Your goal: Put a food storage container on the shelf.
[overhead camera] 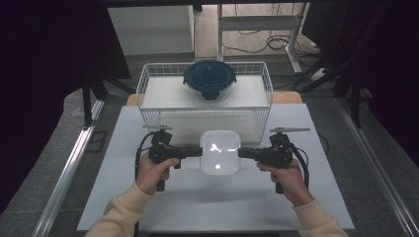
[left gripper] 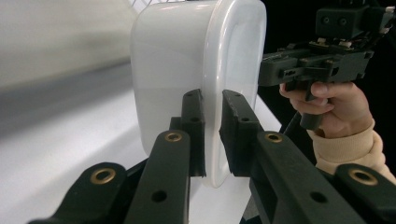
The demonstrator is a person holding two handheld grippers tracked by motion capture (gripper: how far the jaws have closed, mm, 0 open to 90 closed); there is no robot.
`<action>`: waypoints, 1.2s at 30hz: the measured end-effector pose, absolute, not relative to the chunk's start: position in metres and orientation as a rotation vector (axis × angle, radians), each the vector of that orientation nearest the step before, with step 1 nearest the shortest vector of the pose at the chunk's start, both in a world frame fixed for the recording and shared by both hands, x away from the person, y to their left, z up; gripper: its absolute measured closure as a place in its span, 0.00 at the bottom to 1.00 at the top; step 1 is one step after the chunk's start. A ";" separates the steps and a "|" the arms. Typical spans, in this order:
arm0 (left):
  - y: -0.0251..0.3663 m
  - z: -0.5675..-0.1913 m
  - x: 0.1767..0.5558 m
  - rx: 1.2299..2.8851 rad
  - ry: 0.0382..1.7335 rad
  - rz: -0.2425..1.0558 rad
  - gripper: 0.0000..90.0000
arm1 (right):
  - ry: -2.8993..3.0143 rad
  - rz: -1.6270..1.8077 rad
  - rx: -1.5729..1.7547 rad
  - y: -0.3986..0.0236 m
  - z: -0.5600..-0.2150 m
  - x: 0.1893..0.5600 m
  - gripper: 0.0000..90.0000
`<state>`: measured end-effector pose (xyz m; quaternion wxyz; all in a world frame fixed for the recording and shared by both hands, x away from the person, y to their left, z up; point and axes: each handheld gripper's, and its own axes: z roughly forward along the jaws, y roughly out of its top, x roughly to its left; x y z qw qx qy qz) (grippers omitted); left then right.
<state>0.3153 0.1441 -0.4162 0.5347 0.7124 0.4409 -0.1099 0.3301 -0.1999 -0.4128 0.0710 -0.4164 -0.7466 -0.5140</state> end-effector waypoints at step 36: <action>0.166 -0.326 0.323 1.683 0.972 -0.089 0.90 | -2.392 -1.658 -1.120 -0.174 -0.322 0.351 0.87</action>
